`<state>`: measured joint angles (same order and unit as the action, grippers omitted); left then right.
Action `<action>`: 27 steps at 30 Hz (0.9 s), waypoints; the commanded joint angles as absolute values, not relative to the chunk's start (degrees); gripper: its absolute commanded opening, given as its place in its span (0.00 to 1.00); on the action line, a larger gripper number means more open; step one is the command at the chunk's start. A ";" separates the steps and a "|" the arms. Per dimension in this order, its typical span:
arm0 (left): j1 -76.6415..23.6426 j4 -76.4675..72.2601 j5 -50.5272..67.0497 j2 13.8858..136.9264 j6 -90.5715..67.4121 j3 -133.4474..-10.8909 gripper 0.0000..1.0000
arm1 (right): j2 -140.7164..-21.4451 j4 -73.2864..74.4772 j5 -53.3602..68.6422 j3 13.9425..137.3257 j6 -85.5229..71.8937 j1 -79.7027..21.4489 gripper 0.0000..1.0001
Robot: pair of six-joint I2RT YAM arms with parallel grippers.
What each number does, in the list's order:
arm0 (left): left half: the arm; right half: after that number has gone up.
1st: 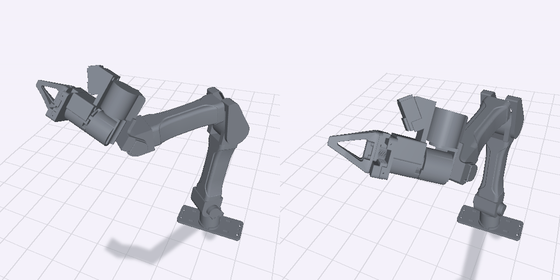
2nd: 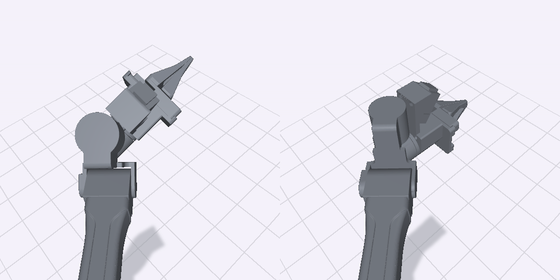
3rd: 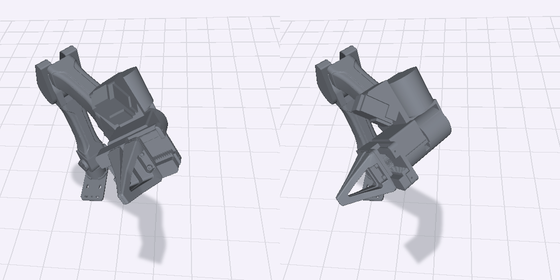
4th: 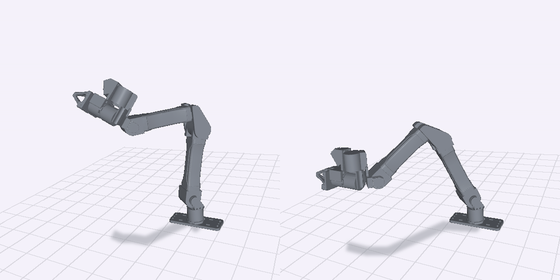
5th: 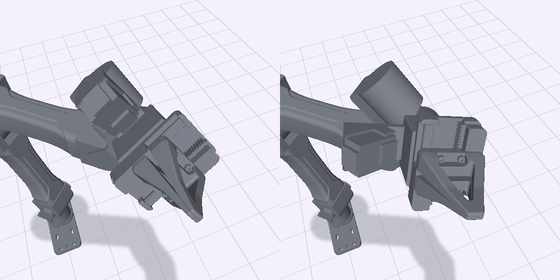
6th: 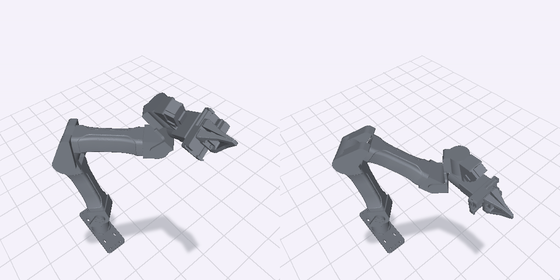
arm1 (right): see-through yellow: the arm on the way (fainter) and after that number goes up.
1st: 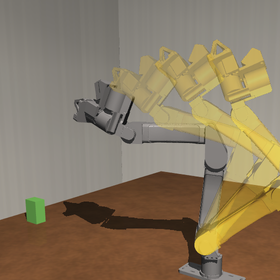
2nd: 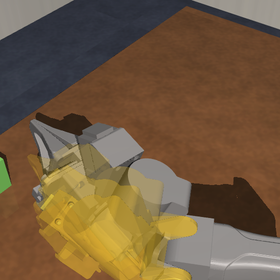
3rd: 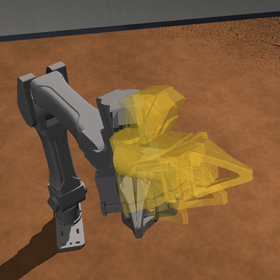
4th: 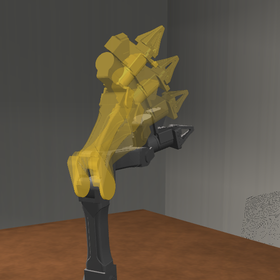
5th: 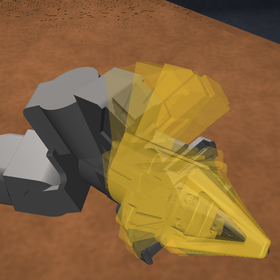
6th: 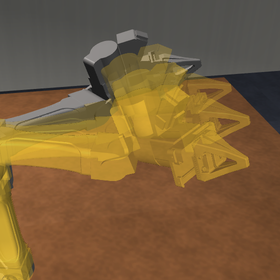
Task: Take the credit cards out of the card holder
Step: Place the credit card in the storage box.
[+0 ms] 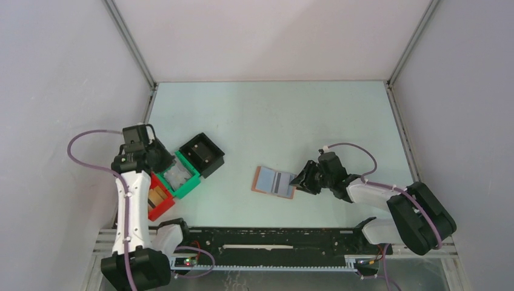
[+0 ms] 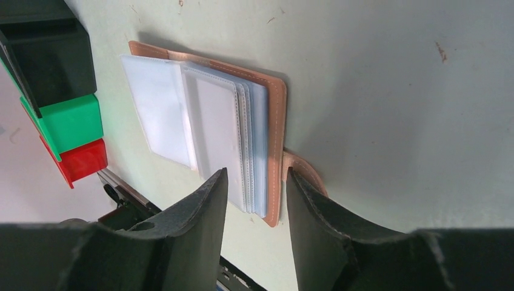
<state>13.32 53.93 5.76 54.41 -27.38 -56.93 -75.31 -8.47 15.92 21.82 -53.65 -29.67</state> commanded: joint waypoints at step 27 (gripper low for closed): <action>17.64 53.70 -6.93 60.19 -27.58 -51.76 0.44 | -73.76 -7.12 15.91 22.50 -50.31 -27.66 0.51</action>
